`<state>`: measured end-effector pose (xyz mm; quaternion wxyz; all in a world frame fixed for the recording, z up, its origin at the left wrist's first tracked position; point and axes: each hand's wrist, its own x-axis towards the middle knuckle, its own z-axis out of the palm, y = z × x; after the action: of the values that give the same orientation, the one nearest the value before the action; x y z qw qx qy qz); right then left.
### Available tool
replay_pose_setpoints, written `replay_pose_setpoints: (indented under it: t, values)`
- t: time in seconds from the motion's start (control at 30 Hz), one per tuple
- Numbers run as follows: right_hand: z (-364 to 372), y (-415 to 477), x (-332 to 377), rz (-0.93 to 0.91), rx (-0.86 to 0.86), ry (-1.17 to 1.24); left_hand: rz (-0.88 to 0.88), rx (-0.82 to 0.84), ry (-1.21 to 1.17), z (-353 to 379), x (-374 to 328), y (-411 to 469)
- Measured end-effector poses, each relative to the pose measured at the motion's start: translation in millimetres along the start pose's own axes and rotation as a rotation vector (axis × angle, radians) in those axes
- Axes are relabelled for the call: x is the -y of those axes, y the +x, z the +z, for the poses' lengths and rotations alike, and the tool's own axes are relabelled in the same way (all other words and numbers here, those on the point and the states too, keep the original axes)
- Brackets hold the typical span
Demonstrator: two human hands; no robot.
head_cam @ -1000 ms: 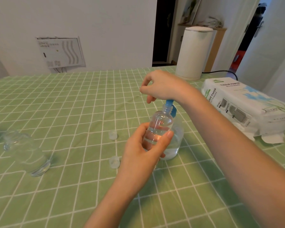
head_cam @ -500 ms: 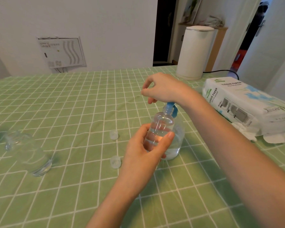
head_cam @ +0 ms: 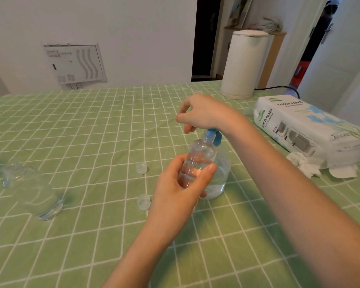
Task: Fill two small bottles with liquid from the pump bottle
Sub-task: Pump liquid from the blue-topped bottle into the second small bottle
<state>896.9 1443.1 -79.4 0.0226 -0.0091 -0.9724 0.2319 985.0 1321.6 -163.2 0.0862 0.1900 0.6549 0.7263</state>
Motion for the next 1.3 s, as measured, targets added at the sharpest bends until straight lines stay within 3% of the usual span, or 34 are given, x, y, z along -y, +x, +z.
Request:
replay_pose_setpoints:
  t: [1.3]
  values:
    - [-6,0,4,-0.017,-0.045,0.018,0.011,0.006,0.012,-1,3,1]
